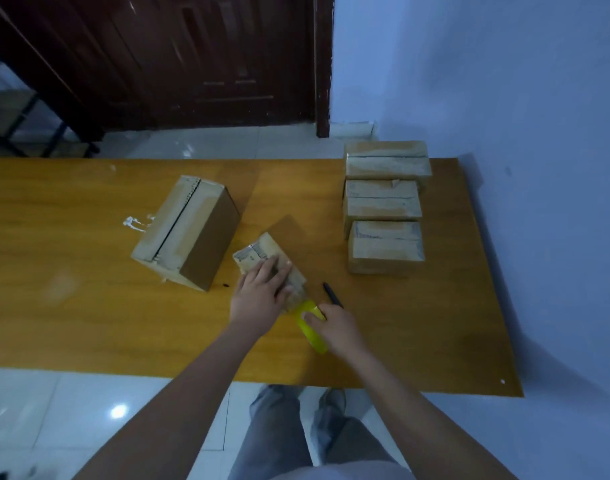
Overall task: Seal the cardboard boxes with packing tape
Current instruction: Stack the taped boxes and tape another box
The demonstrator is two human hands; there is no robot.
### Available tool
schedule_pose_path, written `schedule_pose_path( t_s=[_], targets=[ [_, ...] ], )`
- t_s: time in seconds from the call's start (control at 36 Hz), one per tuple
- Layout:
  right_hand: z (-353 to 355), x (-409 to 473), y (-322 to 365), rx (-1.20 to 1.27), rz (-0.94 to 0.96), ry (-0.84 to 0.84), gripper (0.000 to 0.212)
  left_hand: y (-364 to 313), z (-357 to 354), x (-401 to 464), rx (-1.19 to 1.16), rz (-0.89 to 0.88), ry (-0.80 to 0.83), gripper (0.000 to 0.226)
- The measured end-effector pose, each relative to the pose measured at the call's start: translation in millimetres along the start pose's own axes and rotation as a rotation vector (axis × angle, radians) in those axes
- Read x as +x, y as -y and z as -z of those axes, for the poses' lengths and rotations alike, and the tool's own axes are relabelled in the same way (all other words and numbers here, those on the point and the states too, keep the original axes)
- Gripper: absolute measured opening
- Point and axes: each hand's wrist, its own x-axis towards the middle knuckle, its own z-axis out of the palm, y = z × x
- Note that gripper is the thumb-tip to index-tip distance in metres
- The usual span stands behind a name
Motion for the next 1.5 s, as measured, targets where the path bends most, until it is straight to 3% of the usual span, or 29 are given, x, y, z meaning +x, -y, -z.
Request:
schedule_pose_path(
  t_s=[0.19,0.33,0.53,0.67,0.78,0.89,0.97,1.06,1.14,1.22,1.31,1.39,1.5],
  targets=[
    [-3.5,-2.5,13.8,-0.1,-0.042,-0.105,0.047,-1.8,-0.9,-2.8,0.042,0.008,-0.013,0.053],
    [-3.0,-1.6,9.2,-0.109,-0.17,-0.035,0.042,-5.1,-2.6,-2.5,0.044,0.048,-0.043,0.059],
    [-7.5,-7.2,3.9,-0.031,-0.185,-0.046,0.046,-14.1,-0.8,-3.9,0.042,-0.01,-0.051,0.041],
    [-5.7,-8.5,0.2,0.057,-0.15,-0.015,0.061,-20.3,-7.1,-8.1,0.17,-0.034,0.063,0.079],
    [1.2,-10.1,-3.0,0.225,-0.164,0.041,0.059,-24.1,-9.5,-7.7,0.215,-0.019,0.102,0.095],
    [7.0,-1.5,-14.3,0.422,-0.251,-0.145,0.054,-22.6,-9.0,-6.0,0.208,-0.018,0.101,0.112],
    [13.7,15.6,-33.2,0.081,-0.24,-0.284,0.037,-21.4,-10.5,-6.9,0.183,-0.011,0.082,0.114],
    [16.5,26.3,-41.5,-0.28,-0.175,-0.193,0.038,-20.9,-13.4,-7.1,0.165,-0.003,0.079,0.11],
    [17.5,30.7,-41.9,-0.49,-0.058,-0.13,0.033,-16.6,-17.9,-5.7,0.169,-0.011,0.049,0.113],
    [22.3,32.4,-41.2,-0.491,-0.025,-0.124,0.026,-13.4,-21.2,-4.8,0.155,-0.03,0.031,0.112],
    [30.1,26.7,-40.1,-0.278,0.015,-0.114,0.018,-11.5,-23.3,-4.3,0.135,-0.053,0.005,0.108],
    [39.6,11.6,-37.4,-0.15,0.172,-0.083,0.017,-9.1,-25.4,-4.1,0.115,-0.069,-0.011,0.109],
    [51.9,-4.0,-24.7,-0.288,0.282,-0.003,0.02,-7.9,-27.0,-4.5,0.091,-0.078,-0.028,0.111]
  ],
)
